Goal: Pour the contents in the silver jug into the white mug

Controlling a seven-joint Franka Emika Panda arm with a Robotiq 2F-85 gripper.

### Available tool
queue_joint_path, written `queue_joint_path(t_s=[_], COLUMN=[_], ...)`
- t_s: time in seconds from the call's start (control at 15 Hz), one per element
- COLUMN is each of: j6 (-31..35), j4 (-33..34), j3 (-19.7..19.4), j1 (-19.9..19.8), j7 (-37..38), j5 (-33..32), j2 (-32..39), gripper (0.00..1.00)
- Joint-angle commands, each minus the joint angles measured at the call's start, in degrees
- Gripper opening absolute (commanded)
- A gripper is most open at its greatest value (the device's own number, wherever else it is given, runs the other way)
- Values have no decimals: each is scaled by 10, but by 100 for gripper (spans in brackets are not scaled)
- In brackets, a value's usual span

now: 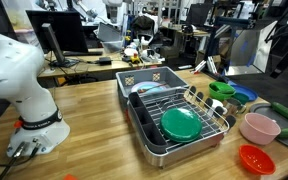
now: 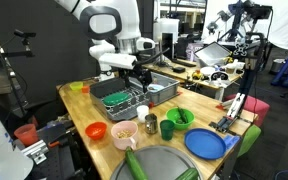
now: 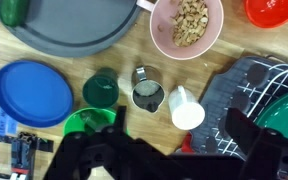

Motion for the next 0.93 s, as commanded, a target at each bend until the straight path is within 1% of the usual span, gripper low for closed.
queue_joint_path(t_s=[0.0, 0.13, 0.2, 0.27, 0.33, 0.47, 0.67, 0.73, 0.87], j6=[88, 115, 97, 95, 94, 94, 94, 111, 122], j4=[-45, -58, -54, -54, -55, -55, -55, -64, -70], j3=[-5, -1, -5, 8, 7, 4, 5, 8, 9], j1=[18, 22, 18, 13, 11, 10, 11, 10, 10], j7=[-160, -250, -293, -221, -255, -273, -273, -253, -244], j5=[109, 198, 244, 185, 215, 227, 227, 199, 186], j2=[22, 37, 47, 40, 45, 46, 46, 47, 54], gripper=[100, 100, 100, 100, 100, 100, 100, 100, 100])
